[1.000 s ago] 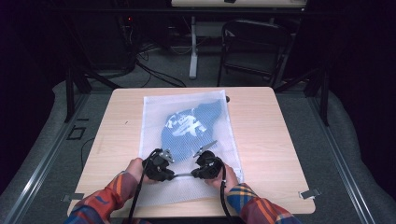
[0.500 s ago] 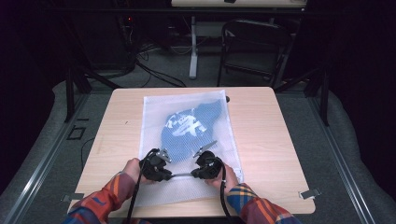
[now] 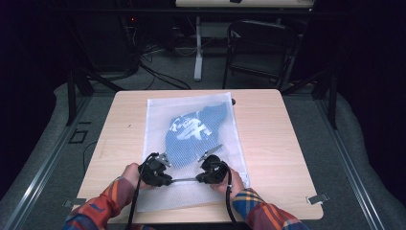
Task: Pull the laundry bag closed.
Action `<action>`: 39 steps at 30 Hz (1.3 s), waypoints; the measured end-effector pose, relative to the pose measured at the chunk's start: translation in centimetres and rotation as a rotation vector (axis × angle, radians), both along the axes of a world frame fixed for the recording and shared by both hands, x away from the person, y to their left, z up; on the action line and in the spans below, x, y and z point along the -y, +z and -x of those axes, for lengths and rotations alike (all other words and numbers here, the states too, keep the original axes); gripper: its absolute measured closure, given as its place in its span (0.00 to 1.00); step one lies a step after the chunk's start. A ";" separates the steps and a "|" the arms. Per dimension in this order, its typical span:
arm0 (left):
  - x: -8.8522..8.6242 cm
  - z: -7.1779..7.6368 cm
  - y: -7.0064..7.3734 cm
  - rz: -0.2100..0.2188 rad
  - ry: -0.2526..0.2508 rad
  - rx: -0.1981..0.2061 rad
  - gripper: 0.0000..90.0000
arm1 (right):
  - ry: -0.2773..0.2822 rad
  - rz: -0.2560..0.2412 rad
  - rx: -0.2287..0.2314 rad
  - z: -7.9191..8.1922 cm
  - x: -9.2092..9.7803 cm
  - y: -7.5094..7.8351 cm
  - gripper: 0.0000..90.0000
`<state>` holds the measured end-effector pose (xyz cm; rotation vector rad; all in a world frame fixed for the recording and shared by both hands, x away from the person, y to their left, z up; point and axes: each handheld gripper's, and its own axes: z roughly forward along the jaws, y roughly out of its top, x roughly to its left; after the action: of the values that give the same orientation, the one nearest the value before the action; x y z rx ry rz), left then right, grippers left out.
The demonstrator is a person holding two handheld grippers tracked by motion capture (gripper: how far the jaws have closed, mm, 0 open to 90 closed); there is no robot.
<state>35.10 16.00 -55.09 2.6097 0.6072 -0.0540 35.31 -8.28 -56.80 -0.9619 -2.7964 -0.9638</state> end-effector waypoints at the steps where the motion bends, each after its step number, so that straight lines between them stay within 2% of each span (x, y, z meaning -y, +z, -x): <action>1: -0.1 0.0 0.0 -0.003 0.007 -0.005 0.91 | 0.000 0.000 0.000 0.0 0.0 0.0 0.99; 25: -2.0 0.2 0.0 0.010 0.047 -0.014 0.91 | 0.001 -0.003 0.004 0.0 0.0 0.0 0.99; 39: -2.7 0.4 -0.1 -0.005 0.060 -0.021 0.91 | 0.001 -0.004 0.004 0.0 0.0 0.0 0.99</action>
<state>34.67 18.69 -55.15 2.5967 0.6932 -0.0616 35.30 -8.26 -56.83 -0.9594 -2.7965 -0.9720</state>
